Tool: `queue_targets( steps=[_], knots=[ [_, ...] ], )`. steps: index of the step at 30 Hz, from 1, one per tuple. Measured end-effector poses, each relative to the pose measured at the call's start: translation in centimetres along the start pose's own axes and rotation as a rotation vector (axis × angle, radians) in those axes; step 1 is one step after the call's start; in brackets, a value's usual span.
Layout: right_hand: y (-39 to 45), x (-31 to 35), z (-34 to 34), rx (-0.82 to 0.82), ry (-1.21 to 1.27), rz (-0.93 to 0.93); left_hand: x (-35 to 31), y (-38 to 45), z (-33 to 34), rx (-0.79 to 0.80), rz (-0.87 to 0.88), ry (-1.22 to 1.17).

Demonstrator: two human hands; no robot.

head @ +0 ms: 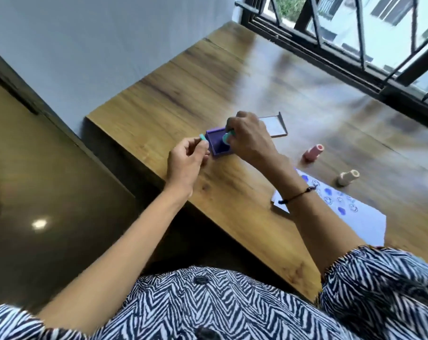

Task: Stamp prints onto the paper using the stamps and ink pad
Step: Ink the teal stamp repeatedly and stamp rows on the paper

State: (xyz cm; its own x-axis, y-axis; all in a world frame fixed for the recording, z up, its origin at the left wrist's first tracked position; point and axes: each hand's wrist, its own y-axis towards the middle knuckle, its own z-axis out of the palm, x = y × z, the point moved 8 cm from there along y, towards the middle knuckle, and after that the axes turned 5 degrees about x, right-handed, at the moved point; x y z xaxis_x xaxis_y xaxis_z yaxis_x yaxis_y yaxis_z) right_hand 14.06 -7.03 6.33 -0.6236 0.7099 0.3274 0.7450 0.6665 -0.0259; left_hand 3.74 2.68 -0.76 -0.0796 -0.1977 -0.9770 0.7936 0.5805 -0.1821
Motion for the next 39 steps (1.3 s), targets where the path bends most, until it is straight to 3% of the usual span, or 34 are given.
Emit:
queue_targets(
  steps=[15, 29, 31, 35, 39],
  knots=[
    [2.1, 0.9, 1.9, 0.096, -0.026, -0.064, -1.1, -0.3, 0.3, 0.026, 0.006, 0.230],
    [1.2, 1.1, 2.3, 0.073, -0.019, -0.060, -1.4, -0.2, 0.2, 0.027, 0.023, 0.224],
    [0.0, 0.6, 1.3, -0.029, 0.075, -0.019, -1.5, -0.2, 0.0, 0.014, 0.033, 0.213],
    [-5.5, -3.2, -3.0, -0.439, 0.451, 0.176, -2.6, -0.4, 2.0, 0.045, 0.143, 0.272],
    [-13.2, -10.1, -5.2, -0.599, 0.575, 0.423, -2.4, -3.7, 11.4, 0.414, 0.182, 0.275]
  ],
)
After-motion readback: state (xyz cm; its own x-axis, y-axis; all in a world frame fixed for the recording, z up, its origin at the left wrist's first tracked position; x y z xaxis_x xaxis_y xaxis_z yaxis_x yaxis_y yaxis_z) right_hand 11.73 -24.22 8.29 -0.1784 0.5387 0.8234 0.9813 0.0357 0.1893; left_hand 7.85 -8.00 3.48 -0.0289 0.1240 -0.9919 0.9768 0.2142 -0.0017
